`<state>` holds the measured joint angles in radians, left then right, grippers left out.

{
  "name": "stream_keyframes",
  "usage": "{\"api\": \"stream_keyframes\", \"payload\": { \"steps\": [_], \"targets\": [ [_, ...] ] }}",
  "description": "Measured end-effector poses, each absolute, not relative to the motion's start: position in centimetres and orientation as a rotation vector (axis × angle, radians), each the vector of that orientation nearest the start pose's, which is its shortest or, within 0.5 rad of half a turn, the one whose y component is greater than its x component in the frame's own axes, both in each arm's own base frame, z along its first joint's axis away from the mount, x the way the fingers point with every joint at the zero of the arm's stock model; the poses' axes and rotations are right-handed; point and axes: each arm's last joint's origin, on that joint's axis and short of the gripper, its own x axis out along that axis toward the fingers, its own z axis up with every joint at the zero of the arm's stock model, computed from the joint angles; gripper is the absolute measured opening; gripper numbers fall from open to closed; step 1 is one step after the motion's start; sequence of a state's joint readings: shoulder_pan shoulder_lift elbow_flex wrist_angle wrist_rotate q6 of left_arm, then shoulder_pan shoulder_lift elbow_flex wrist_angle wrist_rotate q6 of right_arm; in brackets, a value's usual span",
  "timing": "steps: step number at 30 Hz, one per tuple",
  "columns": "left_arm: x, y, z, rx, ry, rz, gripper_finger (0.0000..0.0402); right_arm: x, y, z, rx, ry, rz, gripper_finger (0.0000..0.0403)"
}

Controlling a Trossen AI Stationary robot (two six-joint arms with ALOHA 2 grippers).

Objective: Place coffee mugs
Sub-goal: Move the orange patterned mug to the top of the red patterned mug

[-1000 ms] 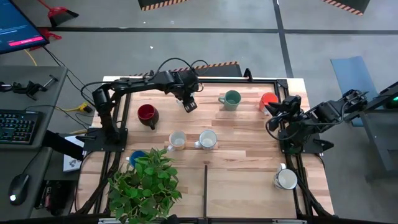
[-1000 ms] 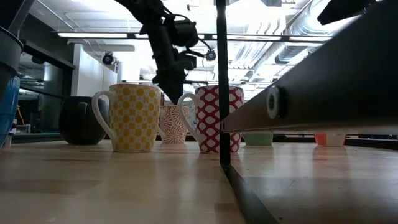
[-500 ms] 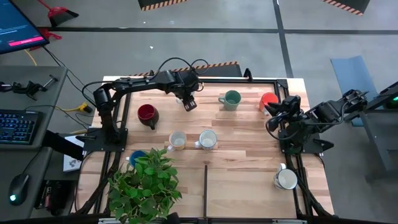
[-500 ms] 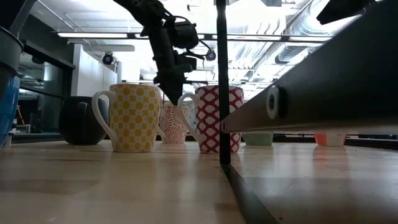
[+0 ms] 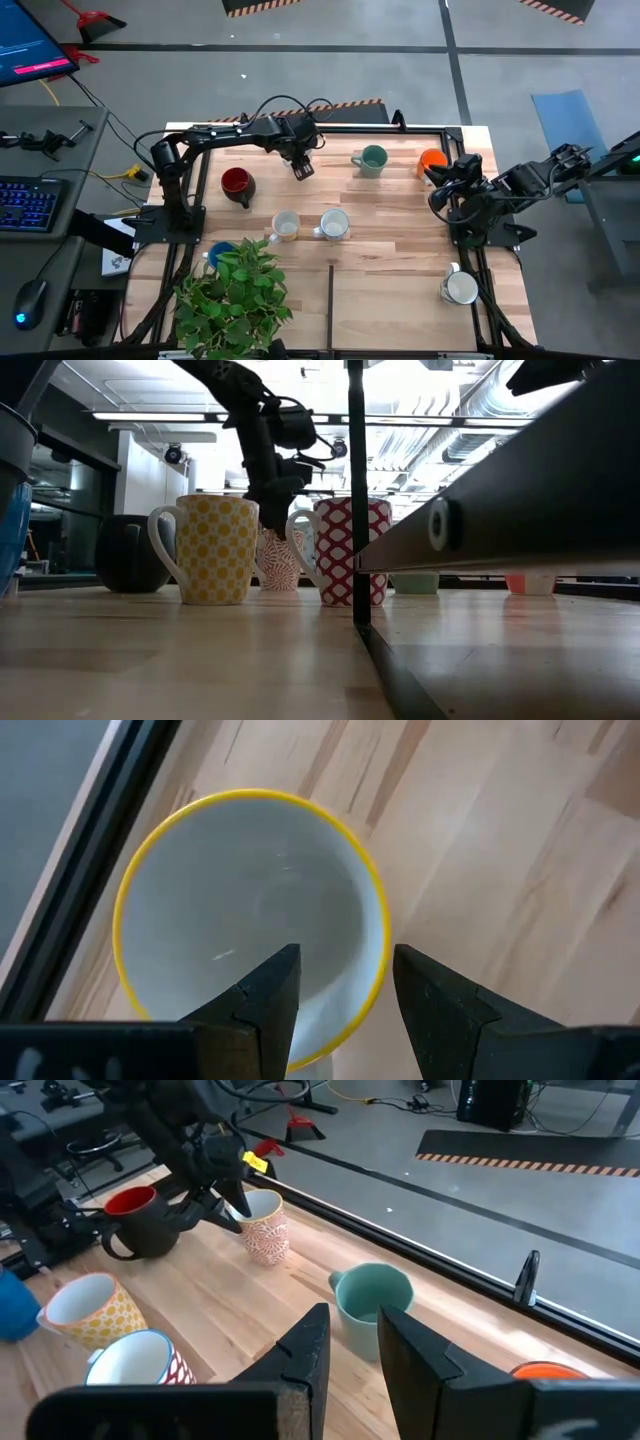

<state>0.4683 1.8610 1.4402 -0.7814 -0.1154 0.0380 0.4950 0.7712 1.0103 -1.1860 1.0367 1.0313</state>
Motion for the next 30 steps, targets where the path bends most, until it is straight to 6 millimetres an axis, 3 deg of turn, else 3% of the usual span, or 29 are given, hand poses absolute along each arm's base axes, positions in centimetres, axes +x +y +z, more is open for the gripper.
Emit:
{"api": "stream_keyframes", "payload": {
  "steps": [8, 21, 26, 30],
  "targets": [
    [33.19, 18.15, 22.05, -0.165, 1.215, 0.485, 0.0152, 10.31, 2.78, 33.68, 0.322, 0.36, -0.747, 0.0072],
    [33.42, 17.74, 22.04, -0.153, 1.213, 0.406, 0.0147, 10.37, 2.84, 33.67, 0.337, 0.371, -0.732, 0.0072],
    [33.42, 17.72, 22.04, -0.131, 1.218, 0.39, 0.0108, 10.37, 2.84, 33.67, 0.337, 0.371, -0.731, 0.0072],
    [33.42, 17.74, 22.04, -0.129, 1.219, 0.393, 0.0052, 10.37, 2.84, 33.67, 0.337, 0.371, -0.731, 0.0072]
  ]
}}
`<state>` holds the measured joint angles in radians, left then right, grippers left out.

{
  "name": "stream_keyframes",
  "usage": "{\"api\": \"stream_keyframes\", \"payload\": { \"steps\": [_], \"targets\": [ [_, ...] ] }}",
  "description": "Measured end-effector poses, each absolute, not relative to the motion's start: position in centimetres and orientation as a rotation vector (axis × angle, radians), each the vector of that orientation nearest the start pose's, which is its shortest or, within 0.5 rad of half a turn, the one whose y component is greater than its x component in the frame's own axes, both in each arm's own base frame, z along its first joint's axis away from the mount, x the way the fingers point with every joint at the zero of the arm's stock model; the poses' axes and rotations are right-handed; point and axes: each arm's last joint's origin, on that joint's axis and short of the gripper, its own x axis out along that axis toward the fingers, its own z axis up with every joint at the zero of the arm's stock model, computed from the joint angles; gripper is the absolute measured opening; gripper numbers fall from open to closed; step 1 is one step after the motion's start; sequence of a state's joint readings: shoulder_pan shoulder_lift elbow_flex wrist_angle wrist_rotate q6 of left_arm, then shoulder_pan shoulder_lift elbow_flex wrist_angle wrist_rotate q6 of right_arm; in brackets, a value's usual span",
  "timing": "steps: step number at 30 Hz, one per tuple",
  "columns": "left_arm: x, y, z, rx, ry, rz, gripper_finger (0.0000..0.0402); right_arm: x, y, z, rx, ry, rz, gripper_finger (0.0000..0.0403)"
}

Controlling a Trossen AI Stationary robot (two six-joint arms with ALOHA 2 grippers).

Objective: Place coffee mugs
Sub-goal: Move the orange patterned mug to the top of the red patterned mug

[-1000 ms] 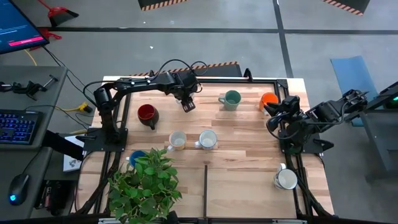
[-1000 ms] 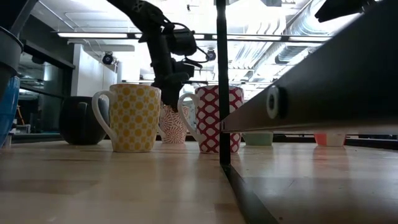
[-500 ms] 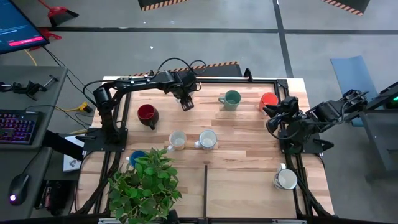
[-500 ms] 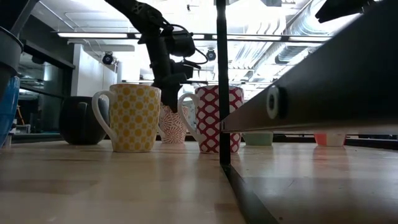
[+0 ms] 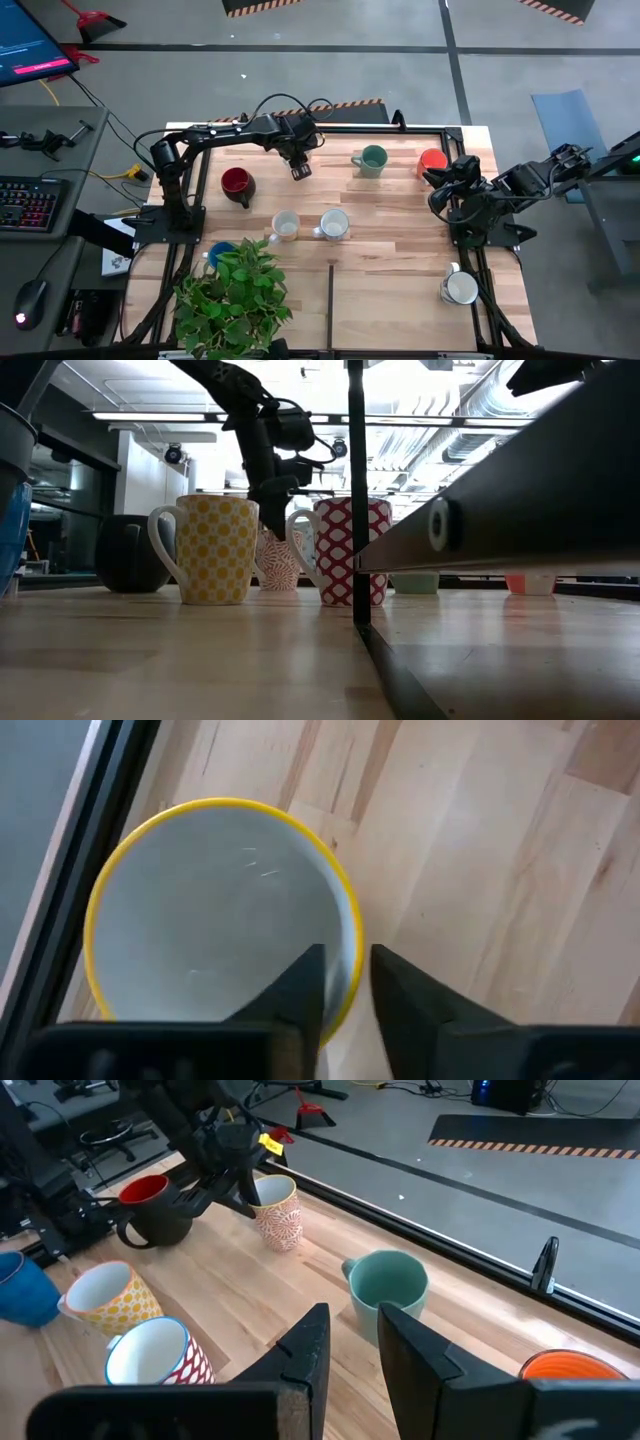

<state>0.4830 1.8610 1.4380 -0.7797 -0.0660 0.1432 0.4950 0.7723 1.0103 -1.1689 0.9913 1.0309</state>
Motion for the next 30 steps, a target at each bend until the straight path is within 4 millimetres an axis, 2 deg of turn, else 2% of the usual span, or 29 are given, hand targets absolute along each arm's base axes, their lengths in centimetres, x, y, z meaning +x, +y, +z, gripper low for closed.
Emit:
{"api": "stream_keyframes", "payload": {
  "steps": [3, 12, 15, 18, 23, 30],
  "targets": [
    [33.4, 17.8, 22.0, -0.128, 1.218, 0.398, 0.0011, 10.4, 2.8, 33.7, 0.336, 0.371, -0.731, 0.0072],
    [33.6, 17.6, 22.2, -0.114, 1.21, 0.402, 0.0004, 10.4, 2.8, 33.7, 0.326, 0.374, -0.729, 0.0072],
    [34.1, 17.5, 23.4, -0.107, 1.184, 0.397, 0.0003, 10.4, 2.8, 33.7, 0.326, 0.374, -0.73, 0.0072],
    [34.9, 17.0, 25.7, -0.085, 1.139, 0.384, 0.0003, 10.4, 2.8, 33.7, 0.325, 0.374, -0.731, 0.0072],
    [36.2, 14.6, 29.2, -0.013, 1.109, 0.32, 0.0002, 10.4, 2.8, 33.7, 0.325, 0.374, -0.731, 0.0072],
    [38.2, 9.5, 32.3, 0.094, 1.021, 0.235, 0.0001, 10.4, 2.9, 33.7, 0.33, 0.368, -0.73, 0.0072]
  ]
}}
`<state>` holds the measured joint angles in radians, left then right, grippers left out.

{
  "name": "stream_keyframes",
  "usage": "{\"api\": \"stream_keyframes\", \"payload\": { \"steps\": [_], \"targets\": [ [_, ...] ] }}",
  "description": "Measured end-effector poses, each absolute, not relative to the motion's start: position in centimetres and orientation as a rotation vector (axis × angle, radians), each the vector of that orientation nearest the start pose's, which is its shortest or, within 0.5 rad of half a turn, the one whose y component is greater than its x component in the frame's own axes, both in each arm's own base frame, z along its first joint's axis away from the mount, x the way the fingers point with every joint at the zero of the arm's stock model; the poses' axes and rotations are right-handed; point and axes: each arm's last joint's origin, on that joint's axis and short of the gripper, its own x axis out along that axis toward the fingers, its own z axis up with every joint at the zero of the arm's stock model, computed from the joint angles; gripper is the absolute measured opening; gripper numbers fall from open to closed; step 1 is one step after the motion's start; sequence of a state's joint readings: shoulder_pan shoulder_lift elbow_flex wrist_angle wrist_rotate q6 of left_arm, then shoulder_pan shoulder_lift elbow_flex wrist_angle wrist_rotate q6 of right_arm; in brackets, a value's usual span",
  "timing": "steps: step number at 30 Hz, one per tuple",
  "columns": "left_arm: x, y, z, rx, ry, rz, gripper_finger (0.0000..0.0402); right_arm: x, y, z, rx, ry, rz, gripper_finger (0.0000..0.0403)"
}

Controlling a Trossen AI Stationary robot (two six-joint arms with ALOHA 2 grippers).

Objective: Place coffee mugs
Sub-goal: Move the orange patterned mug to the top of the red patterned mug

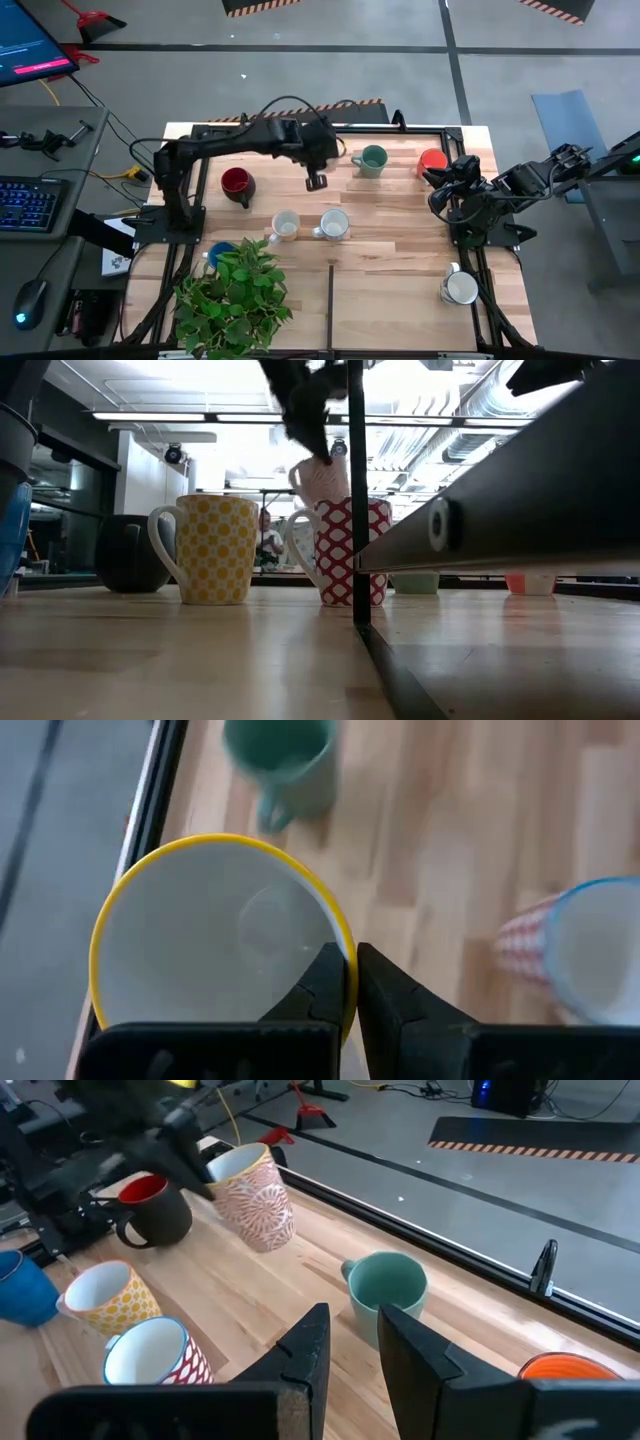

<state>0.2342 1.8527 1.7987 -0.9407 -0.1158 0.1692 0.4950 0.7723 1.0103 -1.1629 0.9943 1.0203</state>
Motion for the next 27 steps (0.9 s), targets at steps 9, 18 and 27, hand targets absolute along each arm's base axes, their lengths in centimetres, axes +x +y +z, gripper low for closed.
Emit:
{"api": "stream_keyframes", "payload": {
  "steps": [9, 18, 27],
  "targets": [
    [39.4, 3.7, 33.1, 0.186, 0.971, 0.137, 0.0001, 10.5, 2.9, 33.8, 0.339, 0.363, -0.725, 0.0072],
    [39.9, 0.7, 32.8, 0.221, 0.959, 0.08, 0.0001, 10.5, 2.9, 33.8, 0.346, 0.359, -0.722, 0.0072],
    [40.9, -1.1, 33.6, 0.223, 0.822, 0.013, 0.0001, 10.6, 3.0, 33.8, 0.351, 0.357, -0.719, 0.0072]
  ]
}}
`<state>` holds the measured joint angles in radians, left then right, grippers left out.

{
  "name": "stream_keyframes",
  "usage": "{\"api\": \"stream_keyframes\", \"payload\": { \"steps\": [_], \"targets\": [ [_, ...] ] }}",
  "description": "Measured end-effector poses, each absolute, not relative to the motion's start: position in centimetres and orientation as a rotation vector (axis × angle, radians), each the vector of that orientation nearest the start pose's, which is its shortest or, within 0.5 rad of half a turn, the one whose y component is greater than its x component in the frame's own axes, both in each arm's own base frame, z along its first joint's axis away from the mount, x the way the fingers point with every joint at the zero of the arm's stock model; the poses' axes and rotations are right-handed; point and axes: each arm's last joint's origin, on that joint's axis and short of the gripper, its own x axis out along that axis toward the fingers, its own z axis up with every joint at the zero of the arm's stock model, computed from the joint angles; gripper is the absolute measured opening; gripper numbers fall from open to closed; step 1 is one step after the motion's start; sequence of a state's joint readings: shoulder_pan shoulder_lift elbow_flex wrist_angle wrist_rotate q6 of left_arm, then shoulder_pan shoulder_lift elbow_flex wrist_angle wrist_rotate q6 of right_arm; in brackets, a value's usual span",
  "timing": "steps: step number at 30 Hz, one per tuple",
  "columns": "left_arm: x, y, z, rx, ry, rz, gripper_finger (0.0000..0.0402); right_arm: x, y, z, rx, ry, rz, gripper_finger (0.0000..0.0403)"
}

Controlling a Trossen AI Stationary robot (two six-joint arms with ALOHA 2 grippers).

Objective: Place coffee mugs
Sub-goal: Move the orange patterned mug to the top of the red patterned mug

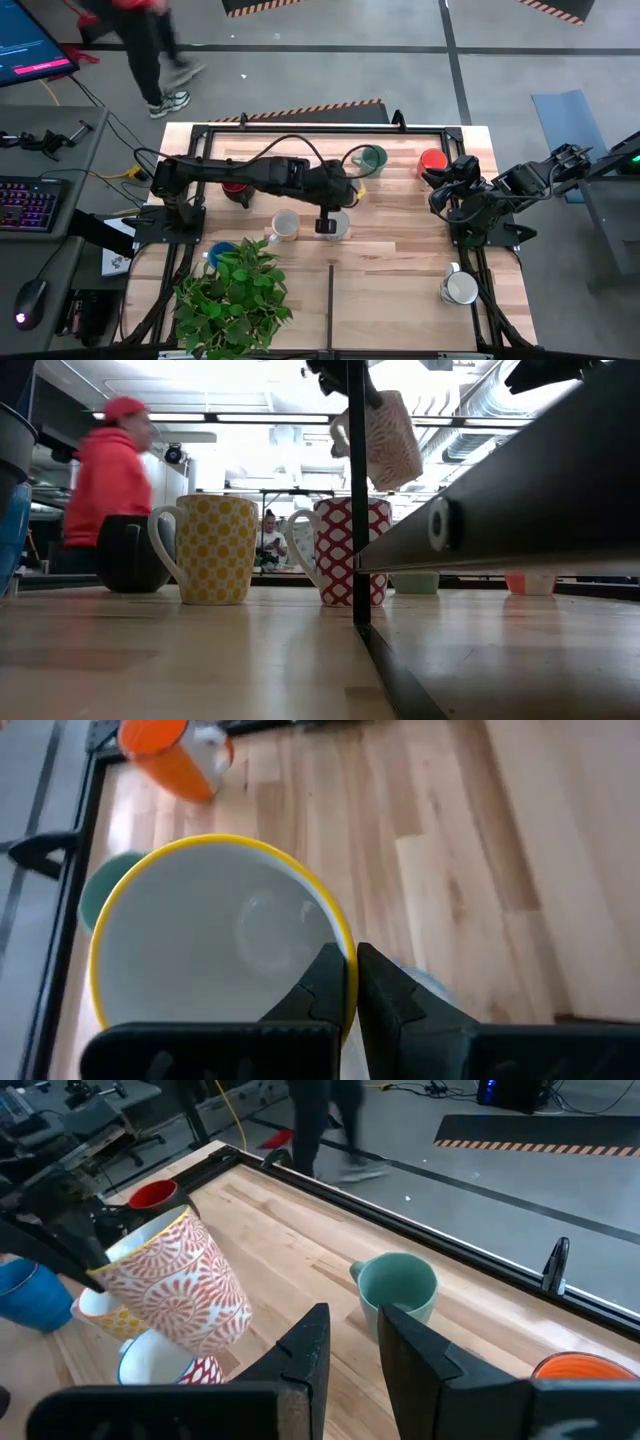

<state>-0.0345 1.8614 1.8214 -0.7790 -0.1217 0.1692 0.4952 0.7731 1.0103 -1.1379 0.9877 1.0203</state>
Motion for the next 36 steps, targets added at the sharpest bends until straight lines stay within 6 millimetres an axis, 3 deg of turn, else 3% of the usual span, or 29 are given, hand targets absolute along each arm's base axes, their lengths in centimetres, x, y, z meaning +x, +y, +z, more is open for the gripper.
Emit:
{"api": "stream_keyframes", "payload": {
  "steps": [14, 17, 26, 36],
  "targets": [
    [40.5, -4.3, 33.5, 0.256, 0.831, -0.064, 0.0001, 10.6, 3.0, 33.8, 0.351, 0.358, -0.719, 0.0072],
    [40.0, -4.5, 33.7, 0.279, 0.885, -0.035, 0.0001, 10.6, 3.0, 33.8, 0.351, 0.358, -0.719, 0.0072],
    [37.8, -5.4, 37.0, 0.285, 0.974, 0.067, 0.0001, 10.6, 3.0, 33.8, 0.35, 0.373, -0.706, 0.0072],
    [36.7, -5.9, 36.4, 0.28, 1.069, 0.182, 0.0001, 10.7, 3.1, 33.7, 0.354, 0.391, -0.694, 0.0072]
  ]
}}
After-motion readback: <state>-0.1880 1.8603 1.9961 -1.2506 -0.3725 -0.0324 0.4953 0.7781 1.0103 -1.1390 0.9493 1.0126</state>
